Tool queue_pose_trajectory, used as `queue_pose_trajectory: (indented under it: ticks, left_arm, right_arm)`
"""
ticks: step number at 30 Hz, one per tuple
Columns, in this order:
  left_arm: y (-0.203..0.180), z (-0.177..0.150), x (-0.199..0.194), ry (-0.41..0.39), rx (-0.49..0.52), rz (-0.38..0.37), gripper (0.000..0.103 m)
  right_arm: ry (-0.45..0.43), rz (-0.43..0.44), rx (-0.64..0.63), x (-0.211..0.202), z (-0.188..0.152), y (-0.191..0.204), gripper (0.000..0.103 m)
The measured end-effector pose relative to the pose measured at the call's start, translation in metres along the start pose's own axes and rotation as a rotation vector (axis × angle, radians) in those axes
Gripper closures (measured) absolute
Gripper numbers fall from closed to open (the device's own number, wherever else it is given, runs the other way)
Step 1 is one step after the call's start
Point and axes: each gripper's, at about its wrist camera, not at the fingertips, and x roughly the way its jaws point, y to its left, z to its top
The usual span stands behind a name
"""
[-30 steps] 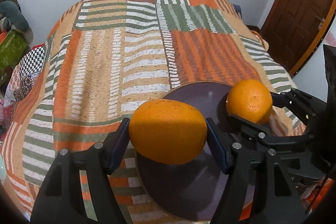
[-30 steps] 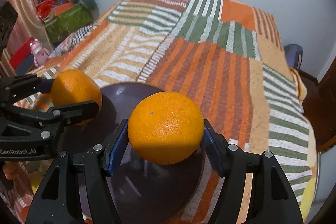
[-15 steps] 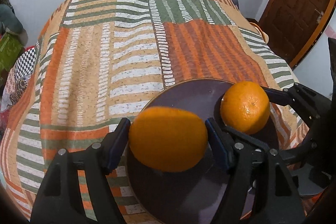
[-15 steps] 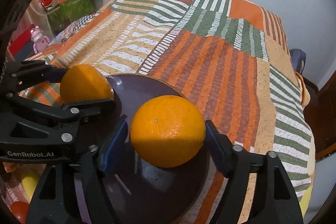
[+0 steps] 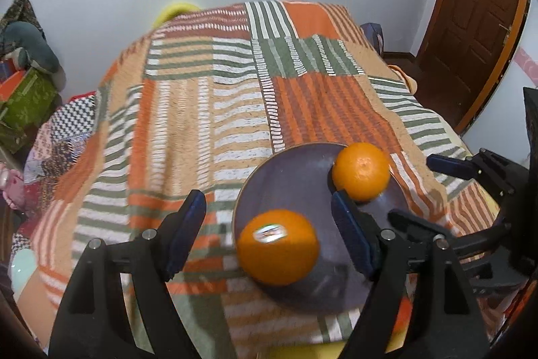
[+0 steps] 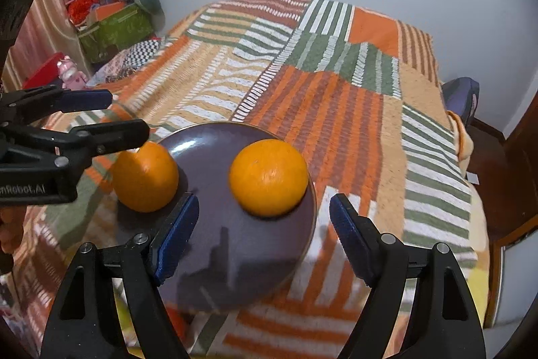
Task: Organize fruits
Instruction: 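Withdraw both tools from the plate back toward the fruit pile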
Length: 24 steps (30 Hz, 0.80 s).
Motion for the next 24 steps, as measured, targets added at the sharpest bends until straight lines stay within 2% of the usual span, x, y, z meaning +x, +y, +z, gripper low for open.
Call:
queue_pose_trajectory:
  ticks: [2, 4, 12, 16, 24]
  left_arm:
    - [-0.001, -0.009, -0.016, -0.01, 0.006, 0.004, 0.026]
    - [-0.001, -0.019, -0.03, -0.015, 0.006, 0.001, 0.026]
    - [-0.004, -0.071, -0.07, -0.008, -0.001, 0.001, 0.025]
    - [-0.005, -0.102, -0.08, 0.018, -0.028, -0.023, 0.025]
    - [-0.022, -0.145, -0.078, 0.07, -0.035, -0.05, 0.025]
  right_arm:
    - [-0.014, 0.002, -0.006, -0.015, -0.005, 0.004, 0.025]
    - [-0.029, 0.006, -0.011, -0.029, -0.012, 0.009, 0.019]
    - [-0.059, 0.029, -0.023, -0.071, -0.049, 0.031, 0.017]
    - [-0.044, 0.031, -0.023, -0.075, -0.071, 0.04, 0.012]
    - [0.036, 0.018, -0.07, -0.055, -0.109, 0.063, 0.012]
